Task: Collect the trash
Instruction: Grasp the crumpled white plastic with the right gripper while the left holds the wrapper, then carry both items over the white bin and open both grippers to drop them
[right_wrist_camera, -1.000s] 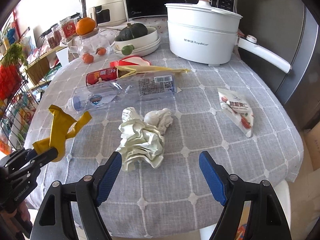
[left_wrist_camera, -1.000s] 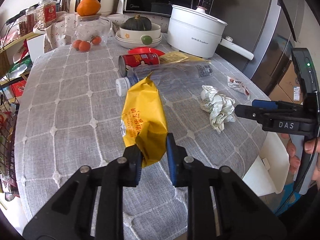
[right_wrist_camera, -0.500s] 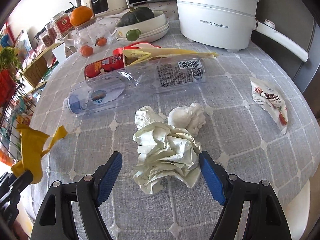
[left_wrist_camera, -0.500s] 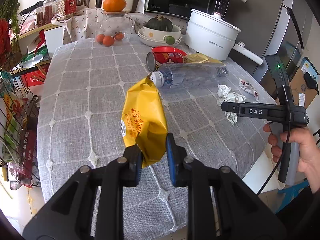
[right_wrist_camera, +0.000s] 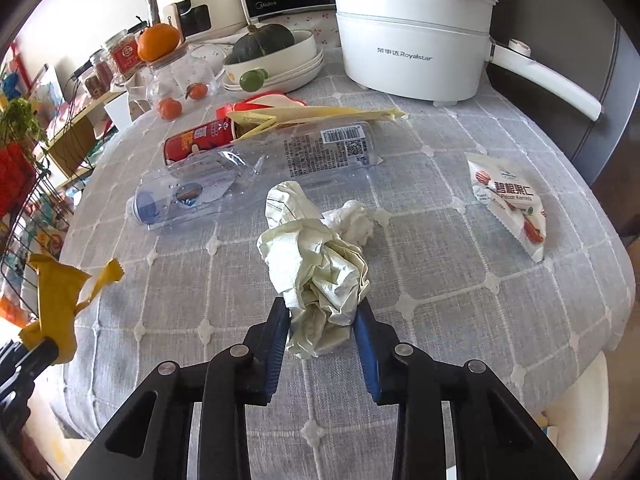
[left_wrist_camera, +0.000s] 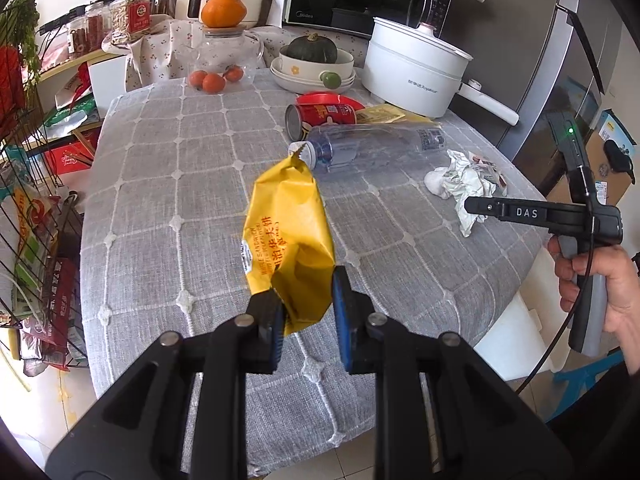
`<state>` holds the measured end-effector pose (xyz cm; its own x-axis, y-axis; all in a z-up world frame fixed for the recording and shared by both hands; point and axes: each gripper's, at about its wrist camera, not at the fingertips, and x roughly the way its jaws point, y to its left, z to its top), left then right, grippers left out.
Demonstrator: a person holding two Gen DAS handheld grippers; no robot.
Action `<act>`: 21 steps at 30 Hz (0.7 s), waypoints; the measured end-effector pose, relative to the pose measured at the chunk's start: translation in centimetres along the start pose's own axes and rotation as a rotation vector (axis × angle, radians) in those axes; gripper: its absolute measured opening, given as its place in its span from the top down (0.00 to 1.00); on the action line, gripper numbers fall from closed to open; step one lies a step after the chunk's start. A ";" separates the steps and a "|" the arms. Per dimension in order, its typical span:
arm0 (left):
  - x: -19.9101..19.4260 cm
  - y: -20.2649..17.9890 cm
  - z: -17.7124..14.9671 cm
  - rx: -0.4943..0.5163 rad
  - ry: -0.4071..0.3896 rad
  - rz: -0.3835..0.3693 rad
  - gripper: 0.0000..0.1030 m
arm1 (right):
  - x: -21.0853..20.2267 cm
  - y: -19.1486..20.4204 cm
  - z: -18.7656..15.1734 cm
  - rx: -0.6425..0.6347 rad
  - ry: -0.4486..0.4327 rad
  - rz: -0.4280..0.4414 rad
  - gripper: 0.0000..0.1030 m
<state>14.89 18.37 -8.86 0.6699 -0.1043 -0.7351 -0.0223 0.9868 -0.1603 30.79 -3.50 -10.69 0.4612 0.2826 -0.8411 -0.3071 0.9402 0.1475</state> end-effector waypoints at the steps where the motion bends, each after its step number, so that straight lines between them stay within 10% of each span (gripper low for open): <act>1: -0.1 -0.2 0.0 0.004 0.001 -0.002 0.77 | -0.6 -0.4 -0.1 0.004 -0.004 0.004 0.68; 21: -0.7 -8.4 0.2 0.100 0.000 -0.103 0.77 | -10.8 -9.7 -4.6 0.075 -0.065 -0.004 0.68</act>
<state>14.75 10.17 -6.89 0.6645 -0.2054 -0.7185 0.1205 0.9783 -0.1682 25.00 -16.58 -5.40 0.5162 0.2880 -0.8066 -0.2428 0.9524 0.1846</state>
